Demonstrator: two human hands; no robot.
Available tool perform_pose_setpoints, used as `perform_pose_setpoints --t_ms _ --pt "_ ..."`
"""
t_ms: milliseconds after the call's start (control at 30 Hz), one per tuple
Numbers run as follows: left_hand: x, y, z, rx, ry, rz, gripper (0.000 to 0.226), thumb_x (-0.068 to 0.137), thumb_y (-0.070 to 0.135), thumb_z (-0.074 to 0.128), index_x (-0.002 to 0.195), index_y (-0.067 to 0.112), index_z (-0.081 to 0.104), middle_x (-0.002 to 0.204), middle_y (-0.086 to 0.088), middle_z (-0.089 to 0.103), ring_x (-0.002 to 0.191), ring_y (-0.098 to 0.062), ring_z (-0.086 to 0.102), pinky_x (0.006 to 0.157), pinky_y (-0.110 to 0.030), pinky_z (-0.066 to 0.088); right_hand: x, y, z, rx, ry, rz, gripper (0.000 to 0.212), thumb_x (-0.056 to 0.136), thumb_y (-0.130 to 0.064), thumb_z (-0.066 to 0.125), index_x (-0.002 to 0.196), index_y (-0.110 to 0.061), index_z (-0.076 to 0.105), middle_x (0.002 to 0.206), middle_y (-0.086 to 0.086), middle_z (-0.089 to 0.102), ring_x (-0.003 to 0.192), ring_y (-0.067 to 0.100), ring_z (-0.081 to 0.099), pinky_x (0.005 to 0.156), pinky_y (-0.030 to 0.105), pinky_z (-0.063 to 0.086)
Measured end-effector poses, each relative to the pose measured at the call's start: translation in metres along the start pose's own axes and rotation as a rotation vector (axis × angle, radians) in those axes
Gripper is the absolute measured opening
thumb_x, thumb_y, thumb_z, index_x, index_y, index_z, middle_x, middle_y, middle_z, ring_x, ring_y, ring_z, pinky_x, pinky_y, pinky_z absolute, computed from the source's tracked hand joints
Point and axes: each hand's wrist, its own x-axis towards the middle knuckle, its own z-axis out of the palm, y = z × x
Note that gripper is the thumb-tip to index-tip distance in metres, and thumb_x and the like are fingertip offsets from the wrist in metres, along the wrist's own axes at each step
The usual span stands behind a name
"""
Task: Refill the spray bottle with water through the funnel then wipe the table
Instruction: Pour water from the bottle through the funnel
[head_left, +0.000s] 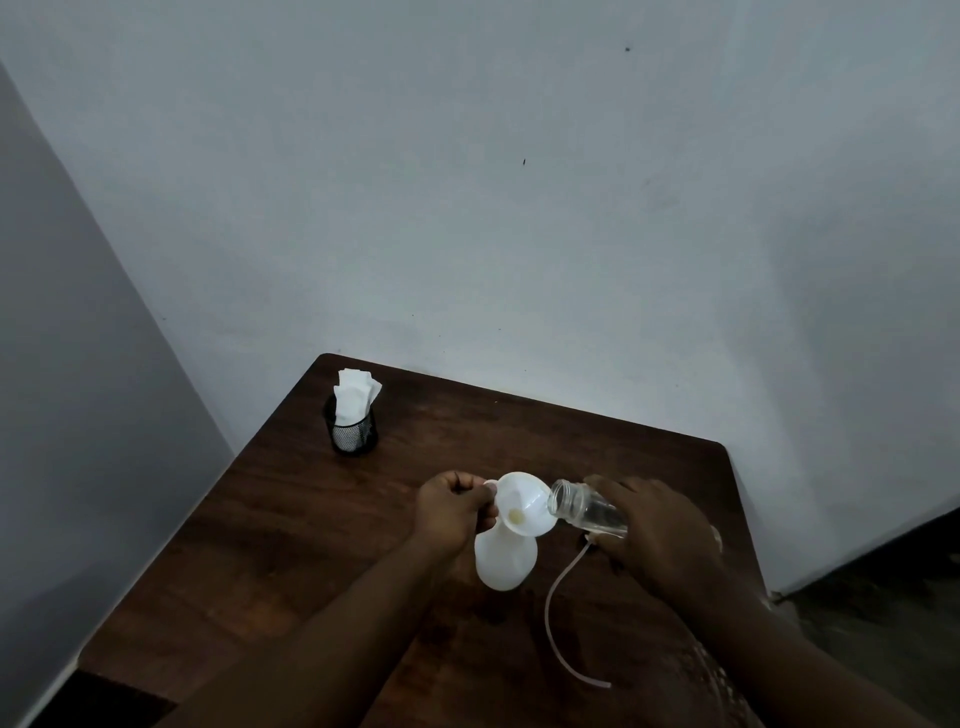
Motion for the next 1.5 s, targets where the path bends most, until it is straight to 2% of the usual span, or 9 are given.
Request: perform_pose_setpoints --t_ms 433,633,967,1500 --pt "0.0046 -0.0039 0.0001 0.015 -0.007 0.011 0.006 0.09 0.005 0.074 0.088 0.0 0.072 0.079 -0.021 0.075 0.068 -0.027 0.071 0.068 -0.039 0.062 0.0013 0.0006 -0.0009 -0.006 -0.025 0.008 0.067 0.07 -0.056 0.076 0.131 -0.04 0.052 0.114 -0.011 0.067 0.094 0.017 0.063 0.075 0.038 0.054" --pt "0.0047 -0.0039 0.0002 -0.002 -0.021 -0.001 0.008 0.09 0.004 0.073 0.088 -0.003 0.071 0.074 -0.019 0.074 0.062 -0.023 0.068 0.059 -0.033 0.059 0.0007 -0.0022 -0.0046 -0.03 -0.025 0.021 0.069 0.067 -0.054 0.079 0.13 -0.039 0.055 0.111 -0.01 0.068 0.093 0.019 0.063 0.074 0.037 0.054" --pt "0.0068 -0.0067 0.0003 -0.005 -0.018 -0.002 0.007 0.09 0.006 0.074 0.088 -0.001 0.072 0.076 -0.02 0.075 0.067 -0.026 0.07 0.066 -0.038 0.061 0.0006 -0.0019 -0.0044 -0.037 -0.027 0.019 0.069 0.069 -0.056 0.077 0.131 -0.041 0.052 0.113 -0.012 0.066 0.095 0.016 0.062 0.076 0.037 0.053" --pt "0.0049 -0.006 0.0001 -0.009 -0.022 -0.006 0.006 0.089 0.005 0.074 0.087 0.0 0.071 0.075 -0.019 0.074 0.065 -0.025 0.069 0.063 -0.035 0.058 0.0007 -0.0008 -0.0036 -0.049 -0.022 0.005 0.068 0.07 -0.057 0.077 0.131 -0.04 0.053 0.112 -0.011 0.067 0.093 0.016 0.062 0.074 0.037 0.054"
